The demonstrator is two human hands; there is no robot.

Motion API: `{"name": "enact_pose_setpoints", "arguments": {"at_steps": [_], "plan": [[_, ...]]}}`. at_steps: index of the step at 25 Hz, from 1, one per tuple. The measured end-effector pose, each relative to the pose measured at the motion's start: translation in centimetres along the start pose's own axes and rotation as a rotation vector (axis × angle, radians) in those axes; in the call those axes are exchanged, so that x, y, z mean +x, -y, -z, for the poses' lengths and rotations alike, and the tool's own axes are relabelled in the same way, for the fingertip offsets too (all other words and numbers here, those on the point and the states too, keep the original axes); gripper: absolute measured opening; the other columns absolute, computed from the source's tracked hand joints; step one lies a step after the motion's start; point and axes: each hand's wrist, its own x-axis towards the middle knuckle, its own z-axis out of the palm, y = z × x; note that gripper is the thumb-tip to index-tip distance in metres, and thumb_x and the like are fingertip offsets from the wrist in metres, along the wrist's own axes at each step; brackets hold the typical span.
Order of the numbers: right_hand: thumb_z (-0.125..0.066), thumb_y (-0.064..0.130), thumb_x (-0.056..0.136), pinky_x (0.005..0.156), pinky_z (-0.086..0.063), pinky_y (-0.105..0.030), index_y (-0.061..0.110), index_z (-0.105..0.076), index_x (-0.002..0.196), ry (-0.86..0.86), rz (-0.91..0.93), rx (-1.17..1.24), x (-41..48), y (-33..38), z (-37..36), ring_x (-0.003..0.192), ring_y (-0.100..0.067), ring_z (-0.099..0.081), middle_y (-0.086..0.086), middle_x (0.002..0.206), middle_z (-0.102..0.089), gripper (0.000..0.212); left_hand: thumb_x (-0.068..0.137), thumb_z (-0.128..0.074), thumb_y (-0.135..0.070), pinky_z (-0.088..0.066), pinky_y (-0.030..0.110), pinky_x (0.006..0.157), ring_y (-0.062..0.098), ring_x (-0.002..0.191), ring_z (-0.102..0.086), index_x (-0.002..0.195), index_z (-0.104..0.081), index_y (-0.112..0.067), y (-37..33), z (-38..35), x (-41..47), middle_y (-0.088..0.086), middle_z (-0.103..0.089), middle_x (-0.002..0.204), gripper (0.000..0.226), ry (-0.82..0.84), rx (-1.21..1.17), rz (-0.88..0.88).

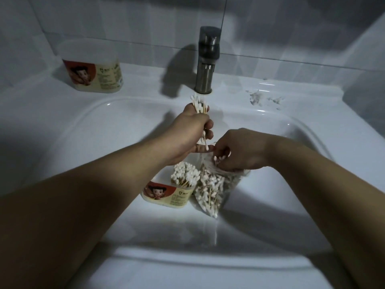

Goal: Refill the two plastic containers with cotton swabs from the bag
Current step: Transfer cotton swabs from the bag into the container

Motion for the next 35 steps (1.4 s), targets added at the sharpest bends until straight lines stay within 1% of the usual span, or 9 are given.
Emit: {"name": "enact_pose_setpoints", "arguments": {"at_steps": [6, 10, 16, 19, 22, 26, 29, 31, 35], "plan": [[-0.069, 0.025, 0.088, 0.073, -0.052, -0.028, 0.027, -0.073, 0.09, -0.292, 0.04, 0.125, -0.2, -1.3, 1.2, 0.079, -0.009, -0.065, 0.012, 0.082, -0.068, 0.004, 0.106, -0.036, -0.013, -0.057, 0.055, 0.093, 0.023, 0.096, -0.069, 0.128, -0.044, -0.017, 0.2, 0.2, 0.3, 0.005, -0.071, 0.104, 0.024, -0.055, 0.18, -0.014], [-0.068, 0.026, 0.091, 0.069, -0.047, -0.024, 0.038, -0.067, 0.088, -0.447, 0.039, 0.214, 0.1, -1.8, 1.4, 0.085, -0.01, -0.062, 0.011, 0.089, -0.067, 0.012, 0.106, -0.038, -0.017, -0.056, 0.05, 0.096, 0.022, 0.104, -0.065, 0.124, -0.043, -0.02, 0.3, 0.3, 0.4, 0.001, -0.062, 0.113, 0.019, -0.068, 0.268, -0.032], [-0.071, 0.021, 0.09, 0.07, -0.052, -0.02, 0.03, -0.073, 0.089, -0.492, 0.063, 0.41, 0.0, -2.1, 1.8, 0.074, -0.001, -0.067, 0.012, 0.078, -0.07, 0.009, 0.106, -0.04, -0.024, -0.048, 0.046, 0.107, 0.019, 0.118, -0.057, 0.149, -0.036, -0.02, 0.7, 0.4, 0.3, -0.003, -0.058, 0.125, 0.043, 0.021, 0.393, -0.052], [-0.072, 0.016, 0.089, 0.059, -0.05, -0.022, 0.024, -0.073, 0.087, -0.495, 0.056, 0.524, 0.2, -2.0, 1.4, 0.055, -0.004, -0.063, 0.006, 0.067, -0.069, 0.009, 0.107, -0.04, -0.022, -0.05, 0.039, 0.102, 0.012, 0.111, -0.058, 0.148, -0.037, -0.019, 0.6, 0.4, -0.1, -0.009, -0.058, 0.116, 0.041, 0.068, 0.412, -0.064], [-0.069, 0.005, 0.091, 0.055, -0.051, -0.026, 0.011, -0.072, 0.089, -0.51, 0.077, 0.718, 0.4, -1.5, 1.2, 0.051, -0.012, -0.059, -0.004, 0.065, -0.068, 0.007, 0.108, -0.039, -0.023, -0.055, 0.042, 0.097, 0.014, 0.107, -0.061, 0.141, -0.038, -0.021, 0.7, 0.4, -0.2, -0.006, -0.06, 0.114, 0.033, 0.088, 0.431, -0.082], [-0.066, -0.002, 0.091, 0.054, -0.051, -0.029, 0.003, -0.069, 0.097, -0.524, 0.078, 0.952, 0.6, -1.1, 1.0, 0.052, -0.022, -0.057, -0.017, 0.067, -0.066, 0.008, 0.109, -0.039, -0.027, -0.056, 0.036, 0.074, 0.016, 0.094, -0.064, 0.134, -0.035, -0.024, 1.1, 0.3, -0.1, -0.002, -0.065, 0.107, 0.026, 0.137, 0.431, -0.101], [-0.069, 0.006, 0.092, 0.058, -0.047, -0.031, 0.007, -0.072, 0.105, -0.564, 0.05, 0.933, 0.8, -1.1, 0.9, 0.056, -0.022, -0.054, -0.013, 0.068, -0.068, 0.014, 0.109, -0.042, -0.034, -0.051, 0.031, 0.066, 0.013, 0.087, -0.065, 0.125, -0.033, -0.023, 1.4, 0.3, 0.0, -0.003, -0.07, 0.1, 0.021, 0.187, 0.416, -0.118], [-0.07, 0.013, 0.093, 0.06, -0.048, -0.032, 0.012, -0.074, 0.11, -0.599, 0.04, 0.885, 0.9, -1.1, 0.8, 0.056, -0.019, -0.054, -0.008, 0.069, -0.071, 0.018, 0.109, -0.044, -0.031, -0.051, 0.028, 0.061, 0.012, 0.077, -0.061, 0.119, -0.034, -0.023, 1.4, 0.2, 0.0, -0.002, -0.064, 0.092, 0.017, 0.193, 0.376, -0.096], [-0.064, 0.017, 0.097, 0.067, -0.05, -0.024, 0.018, -0.073, 0.119, -0.617, 0.036, 0.827, 1.0, -1.1, 0.7, 0.057, -0.007, -0.059, -0.001, 0.078, -0.076, 0.024, 0.109, -0.041, -0.026, -0.049, 0.027, 0.057, 0.005, 0.062, -0.057, 0.109, -0.048, -0.018, 1.5, 0.2, 0.0, 0.0, -0.054, 0.085, 0.01, 0.223, 0.377, -0.089]]}}
